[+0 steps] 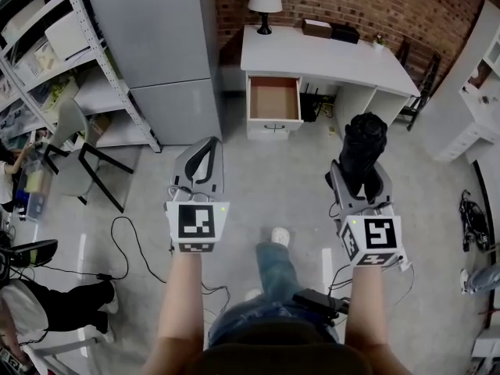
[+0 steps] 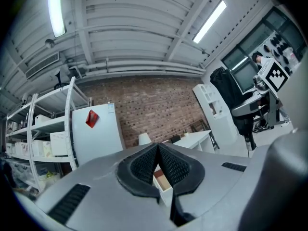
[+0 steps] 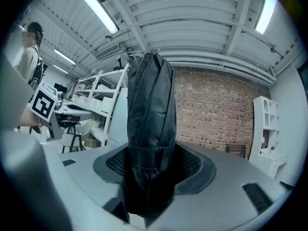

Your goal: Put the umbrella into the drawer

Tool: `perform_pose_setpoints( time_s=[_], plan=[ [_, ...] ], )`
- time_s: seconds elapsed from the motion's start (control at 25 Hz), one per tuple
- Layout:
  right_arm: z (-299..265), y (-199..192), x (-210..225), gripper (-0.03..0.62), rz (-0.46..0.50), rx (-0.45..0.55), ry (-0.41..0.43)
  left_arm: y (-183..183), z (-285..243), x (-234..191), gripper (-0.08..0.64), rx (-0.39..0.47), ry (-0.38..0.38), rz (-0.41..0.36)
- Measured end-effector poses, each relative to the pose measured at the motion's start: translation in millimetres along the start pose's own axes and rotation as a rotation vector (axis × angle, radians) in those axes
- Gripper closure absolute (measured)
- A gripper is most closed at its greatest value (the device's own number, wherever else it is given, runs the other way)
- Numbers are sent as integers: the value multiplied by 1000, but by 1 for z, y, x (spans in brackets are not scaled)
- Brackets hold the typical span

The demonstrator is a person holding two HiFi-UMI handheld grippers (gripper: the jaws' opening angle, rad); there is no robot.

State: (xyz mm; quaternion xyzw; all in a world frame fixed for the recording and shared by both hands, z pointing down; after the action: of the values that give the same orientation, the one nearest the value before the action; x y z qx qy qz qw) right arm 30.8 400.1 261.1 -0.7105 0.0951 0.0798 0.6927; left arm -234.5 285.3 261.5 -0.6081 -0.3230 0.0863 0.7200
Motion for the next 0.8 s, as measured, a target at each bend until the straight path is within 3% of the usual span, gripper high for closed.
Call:
perform_pose_setpoints(
  time_s=[0.36, 0.8],
  plan=[
    [-88, -6, 32, 350, -19, 12, 51, -11, -72, -18, 560, -40, 43, -12],
    [-211, -22, 107, 350, -41, 18, 95, -13, -202, -23, 560, -63, 83, -17]
  ],
)
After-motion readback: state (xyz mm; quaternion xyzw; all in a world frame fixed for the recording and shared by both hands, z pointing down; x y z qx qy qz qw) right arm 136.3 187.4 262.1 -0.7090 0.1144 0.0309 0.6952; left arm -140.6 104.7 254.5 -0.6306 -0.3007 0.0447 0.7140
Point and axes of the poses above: the fingertips, and each gripper's own axes: z backward along the fingers, x to its right, y out of its top, the point moved 7 cm from there along z, backward along the fingers, and after that the axes turned 2 degrees about y, right-handed, at the moved point
